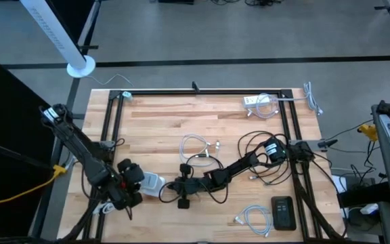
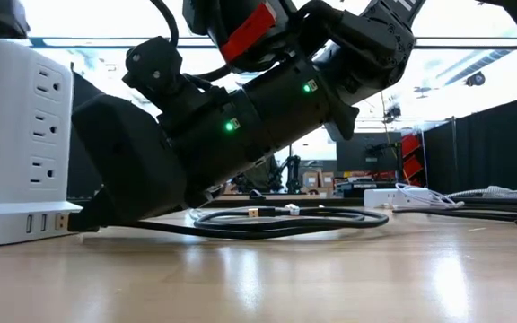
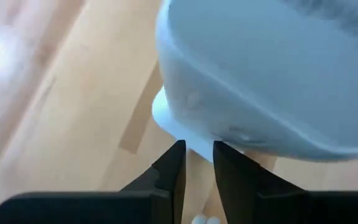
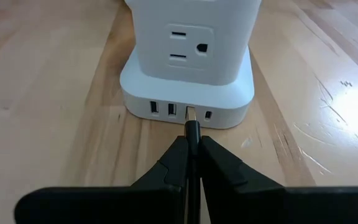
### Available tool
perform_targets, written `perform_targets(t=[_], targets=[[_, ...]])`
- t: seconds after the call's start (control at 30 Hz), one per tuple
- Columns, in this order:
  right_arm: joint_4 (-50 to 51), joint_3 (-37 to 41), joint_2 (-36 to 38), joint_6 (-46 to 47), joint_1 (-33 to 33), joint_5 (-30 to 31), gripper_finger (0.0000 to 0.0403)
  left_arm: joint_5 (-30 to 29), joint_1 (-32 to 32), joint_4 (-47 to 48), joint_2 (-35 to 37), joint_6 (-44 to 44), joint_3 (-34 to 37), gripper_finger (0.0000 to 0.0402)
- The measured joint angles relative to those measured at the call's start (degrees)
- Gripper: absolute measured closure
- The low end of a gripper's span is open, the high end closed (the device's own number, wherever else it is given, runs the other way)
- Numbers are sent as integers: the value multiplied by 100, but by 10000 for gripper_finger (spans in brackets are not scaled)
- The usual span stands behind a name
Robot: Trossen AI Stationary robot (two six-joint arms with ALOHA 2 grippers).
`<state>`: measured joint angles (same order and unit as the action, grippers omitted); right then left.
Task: Plug in charger cables
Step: Insert the left black charger cable into the bottom white outlet extension
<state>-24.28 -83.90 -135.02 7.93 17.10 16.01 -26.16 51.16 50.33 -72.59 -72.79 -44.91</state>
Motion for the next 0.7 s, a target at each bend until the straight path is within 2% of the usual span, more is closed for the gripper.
perform_targets(t=[0.17,0.27,0.4,0.7], targets=[[14,0,0,72,2,0,386,-1,504,39,-90,-885,309,337],[24,0,0,91,2,-1,386,-164,786,-501,-247,-1288,722,337],[31,0,0,101,1,0,386,-878,911,-1333,-498,-1334,1113,338],[-7,0,7,260,2,56,386,-1141,928,-2383,-1289,-1301,1477,338]])
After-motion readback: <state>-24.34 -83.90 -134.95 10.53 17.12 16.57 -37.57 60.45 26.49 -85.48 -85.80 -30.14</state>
